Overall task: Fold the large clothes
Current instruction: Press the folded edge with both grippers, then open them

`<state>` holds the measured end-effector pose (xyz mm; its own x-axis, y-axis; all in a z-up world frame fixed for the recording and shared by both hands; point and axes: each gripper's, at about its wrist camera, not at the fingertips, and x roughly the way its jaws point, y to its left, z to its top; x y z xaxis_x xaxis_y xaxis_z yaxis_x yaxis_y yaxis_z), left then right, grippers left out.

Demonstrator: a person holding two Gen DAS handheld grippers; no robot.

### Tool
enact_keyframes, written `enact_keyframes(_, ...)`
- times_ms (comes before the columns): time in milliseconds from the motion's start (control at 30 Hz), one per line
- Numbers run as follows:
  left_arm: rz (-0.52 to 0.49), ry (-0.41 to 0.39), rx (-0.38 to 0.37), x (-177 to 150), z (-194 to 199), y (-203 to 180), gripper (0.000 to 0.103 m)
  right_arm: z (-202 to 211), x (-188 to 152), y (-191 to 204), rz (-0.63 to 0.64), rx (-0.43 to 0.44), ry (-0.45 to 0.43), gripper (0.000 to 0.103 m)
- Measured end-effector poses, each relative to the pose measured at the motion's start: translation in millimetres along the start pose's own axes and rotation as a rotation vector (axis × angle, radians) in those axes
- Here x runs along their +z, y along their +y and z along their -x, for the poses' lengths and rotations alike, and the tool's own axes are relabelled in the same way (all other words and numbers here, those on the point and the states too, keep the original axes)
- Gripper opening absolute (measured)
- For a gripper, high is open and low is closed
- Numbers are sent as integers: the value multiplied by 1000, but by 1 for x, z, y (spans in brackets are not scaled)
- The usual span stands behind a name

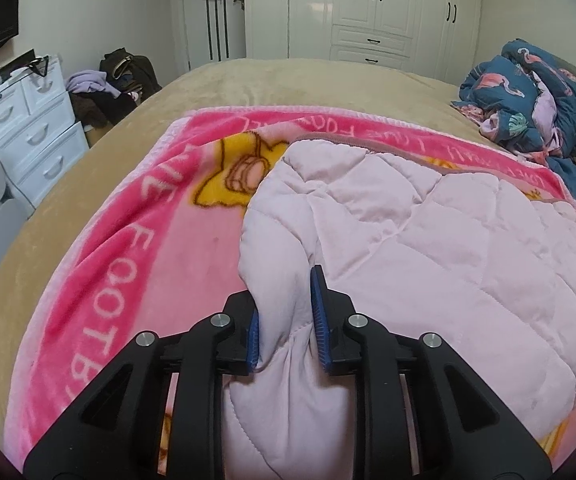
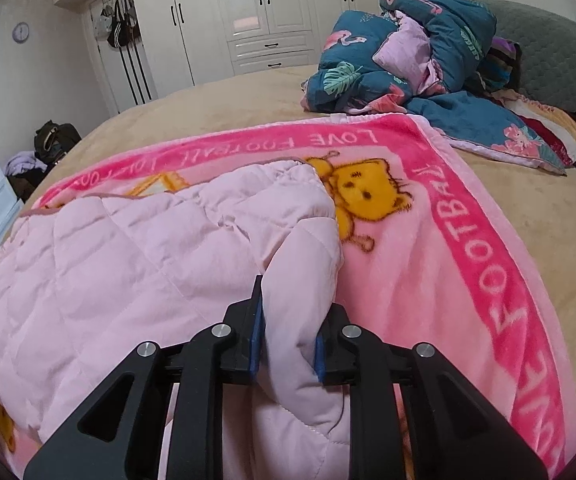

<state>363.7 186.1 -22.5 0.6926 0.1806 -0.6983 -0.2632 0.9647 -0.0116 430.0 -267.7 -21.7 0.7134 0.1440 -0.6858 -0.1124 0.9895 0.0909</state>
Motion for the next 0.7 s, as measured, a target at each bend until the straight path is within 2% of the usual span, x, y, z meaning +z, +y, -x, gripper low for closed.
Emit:
enact_keyframes(67,-4,4,6,-1,0,0,18,-1,-3,-1,4,-12,19,31)
enact_keyframes(200,-2,10,5,-2,2,4,22,3,-8,-6,-17,-15,31,39)
enact_keyframes(333,5,11,5,-3,3,4,24,12,-13,-7,-17,-30,24,59)
enact_keyframes(367,9,12,4,-3,4,5,25,15,-14,-8,-17,-31,19,60)
enact_keyframes(400,12,11,4,-4,6,6,26,19,-16,-8,-16,-34,14,61)
enact_keyframes(467,17,8,1,-5,11,7,30,27,-18,-7,-15,-47,-1,74)
enact_keyframes(567,15,-2,-1,-5,19,7,40,43,-21,-5,-7,-35,-36,83)
enact_keyframes(600,13,-6,-1,-5,22,7,48,50,-23,-3,-2,-29,-48,84)
enact_keyframes(633,9,-13,-2,-5,27,6,52,54,-23,-1,1,-24,-54,85)
enact_keyframes(700,-3,-26,1,-5,33,3,53,62,-25,2,3,-2,-54,89)
